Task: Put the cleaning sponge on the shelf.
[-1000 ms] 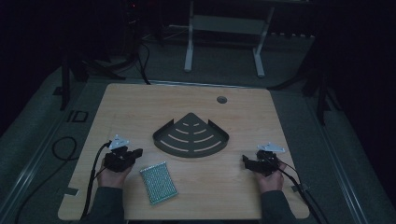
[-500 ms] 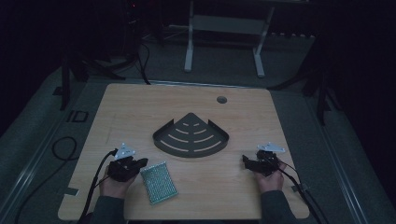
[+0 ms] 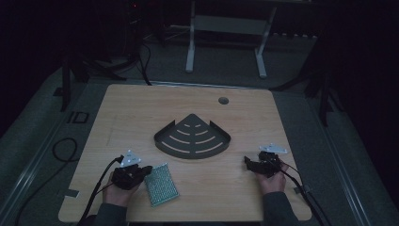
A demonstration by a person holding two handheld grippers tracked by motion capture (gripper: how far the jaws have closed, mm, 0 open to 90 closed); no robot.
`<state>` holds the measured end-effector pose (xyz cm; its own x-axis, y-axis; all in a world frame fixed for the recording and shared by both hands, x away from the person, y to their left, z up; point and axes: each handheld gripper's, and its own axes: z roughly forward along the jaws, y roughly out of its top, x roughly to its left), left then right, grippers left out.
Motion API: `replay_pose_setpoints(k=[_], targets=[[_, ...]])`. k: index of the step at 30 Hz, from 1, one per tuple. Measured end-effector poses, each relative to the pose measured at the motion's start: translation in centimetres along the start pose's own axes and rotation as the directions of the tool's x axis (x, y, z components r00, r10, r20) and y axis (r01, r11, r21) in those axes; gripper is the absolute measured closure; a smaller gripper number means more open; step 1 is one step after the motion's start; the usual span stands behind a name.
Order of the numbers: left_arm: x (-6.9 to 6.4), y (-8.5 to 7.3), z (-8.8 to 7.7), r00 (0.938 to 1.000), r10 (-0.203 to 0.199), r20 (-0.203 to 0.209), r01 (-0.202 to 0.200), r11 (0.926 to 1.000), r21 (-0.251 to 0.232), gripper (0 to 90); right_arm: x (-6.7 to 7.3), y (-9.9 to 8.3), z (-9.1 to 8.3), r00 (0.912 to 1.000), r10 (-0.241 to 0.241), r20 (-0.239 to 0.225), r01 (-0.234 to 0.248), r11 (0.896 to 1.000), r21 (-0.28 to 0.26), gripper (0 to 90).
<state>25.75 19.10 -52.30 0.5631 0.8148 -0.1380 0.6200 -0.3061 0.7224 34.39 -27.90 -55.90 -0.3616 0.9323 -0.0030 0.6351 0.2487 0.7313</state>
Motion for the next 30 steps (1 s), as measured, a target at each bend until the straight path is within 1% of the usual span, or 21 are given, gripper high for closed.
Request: replay_pose_setpoints(k=[6,10,16,19,23,25,26,30], targets=[[-0.2,-0.2,0.0,0.9999,0.004,0.010,-0.004,1.0000,0.007,89.9,0.0,0.0,0.0,1.0000,0.000,0.000,0.000,1.000,0.000,20.6],[-0.2,-0.5,0.0,0.9999,-0.005,0.014,0.005,0.9999,0.012,89.9,0.0,0.0,0.0,1.0000,0.000,0.000,0.000,1.000,0.000,20.6],[-0.4,-0.7,-0.3,0.9998,-0.004,0.018,0.003,0.9998,0.017,90.0,0.0,0.1,0.1,1.0000,0.001,0.002,-0.001,1.000,0.000,20.6],[-0.7,-0.9,-0.1,0.9997,0.004,0.024,-0.005,0.9993,0.036,89.9,-0.1,0.2,0.2,1.0000,0.001,0.002,-0.001,1.000,0.000,20.6],[-1.1,-1.0,0.0,0.9993,0.018,0.033,-0.019,0.9986,0.049,89.9,-0.1,0.2,0.2,1.0000,0.001,0.003,-0.001,1.000,0.001,20.6],[-1.2,-1.1,0.2,0.9992,0.022,0.032,-0.024,0.9980,0.059,89.9,-0.1,0.2,0.2,1.0000,0.001,0.003,-0.001,1.000,0.001,20.6],[-1.2,-1.1,0.3,0.9992,0.026,0.030,-0.028,0.9971,0.071,89.9,-0.1,0.2,0.2,1.0000,0.001,0.003,-0.001,1.000,0.001,20.6],[-1.2,-1.2,0.5,0.9995,0.024,0.019,-0.026,0.9956,0.090,89.9,-0.1,0.2,0.2,1.0000,0.001,0.003,-0.001,1.000,0.001,20.6]])
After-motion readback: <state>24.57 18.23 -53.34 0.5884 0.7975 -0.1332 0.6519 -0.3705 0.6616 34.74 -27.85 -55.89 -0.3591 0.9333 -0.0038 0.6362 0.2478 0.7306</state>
